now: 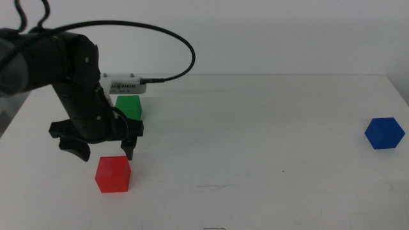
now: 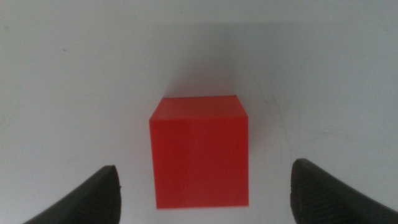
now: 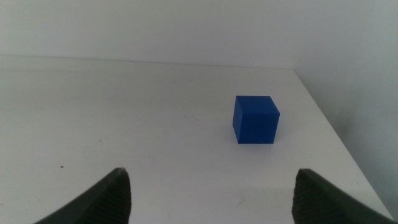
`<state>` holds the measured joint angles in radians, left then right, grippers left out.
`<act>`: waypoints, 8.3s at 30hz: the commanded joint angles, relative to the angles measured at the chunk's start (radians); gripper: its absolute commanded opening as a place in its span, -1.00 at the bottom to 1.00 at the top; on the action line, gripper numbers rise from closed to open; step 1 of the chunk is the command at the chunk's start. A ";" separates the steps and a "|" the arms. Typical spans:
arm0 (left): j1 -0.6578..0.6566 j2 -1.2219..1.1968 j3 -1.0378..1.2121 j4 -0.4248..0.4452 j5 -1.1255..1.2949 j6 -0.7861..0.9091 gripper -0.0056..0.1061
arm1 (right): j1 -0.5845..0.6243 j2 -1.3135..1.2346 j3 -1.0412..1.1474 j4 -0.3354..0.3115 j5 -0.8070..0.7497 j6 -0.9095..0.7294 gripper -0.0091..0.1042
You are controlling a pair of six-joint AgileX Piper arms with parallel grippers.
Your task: Stack red cubes first, then green, then blue cubes in a specific spot.
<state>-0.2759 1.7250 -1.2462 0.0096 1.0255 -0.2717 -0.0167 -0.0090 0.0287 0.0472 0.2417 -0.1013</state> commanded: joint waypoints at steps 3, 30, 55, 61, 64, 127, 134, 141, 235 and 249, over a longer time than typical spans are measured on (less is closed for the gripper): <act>-0.001 0.005 -0.032 -0.016 -0.023 -0.010 0.78 | 0.000 -0.005 -0.017 -0.012 -0.071 -0.004 0.33; -0.002 0.091 -0.032 -0.122 -0.017 0.009 -0.55 | 0.000 -0.004 -0.017 -0.012 -0.071 -0.004 0.34; -0.378 0.364 -0.651 -0.061 0.255 -0.291 -0.58 | 0.000 -0.004 -0.017 -0.012 -0.071 -0.004 0.34; -0.392 0.427 -0.711 -0.109 0.288 -0.299 -0.58 | 0.000 -0.004 -0.017 -0.012 -0.071 -0.004 0.34; -0.391 0.433 -0.713 -0.105 0.294 -0.299 -0.58 | 0.000 -0.004 -0.017 -0.012 -0.071 -0.004 0.34; -0.083 0.154 -0.705 0.093 0.258 -0.081 0.78 | 0.000 -0.004 -0.017 -0.012 -0.071 -0.004 0.34; 0.042 0.231 -0.705 0.042 0.117 0.000 0.78 | 0.000 -0.004 -0.017 -0.012 -0.071 -0.004 0.34; 0.070 0.337 -0.705 0.040 -0.005 0.021 0.78 | 0.000 -0.004 -0.017 -0.012 -0.071 -0.004 0.34; -0.470 0.280 -0.495 0.120 -0.059 -0.421 -0.84 | 0.000 -0.004 -0.017 -0.012 -0.071 -0.004 0.34; -0.470 0.279 -0.496 0.145 -0.038 -0.374 0.77 | 0.000 -0.004 -0.017 -0.012 -0.071 -0.004 0.34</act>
<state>-0.7430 2.0653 -1.7145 0.1462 1.0011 -0.6544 -0.0167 -0.0090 0.0287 0.0472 0.2417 -0.1013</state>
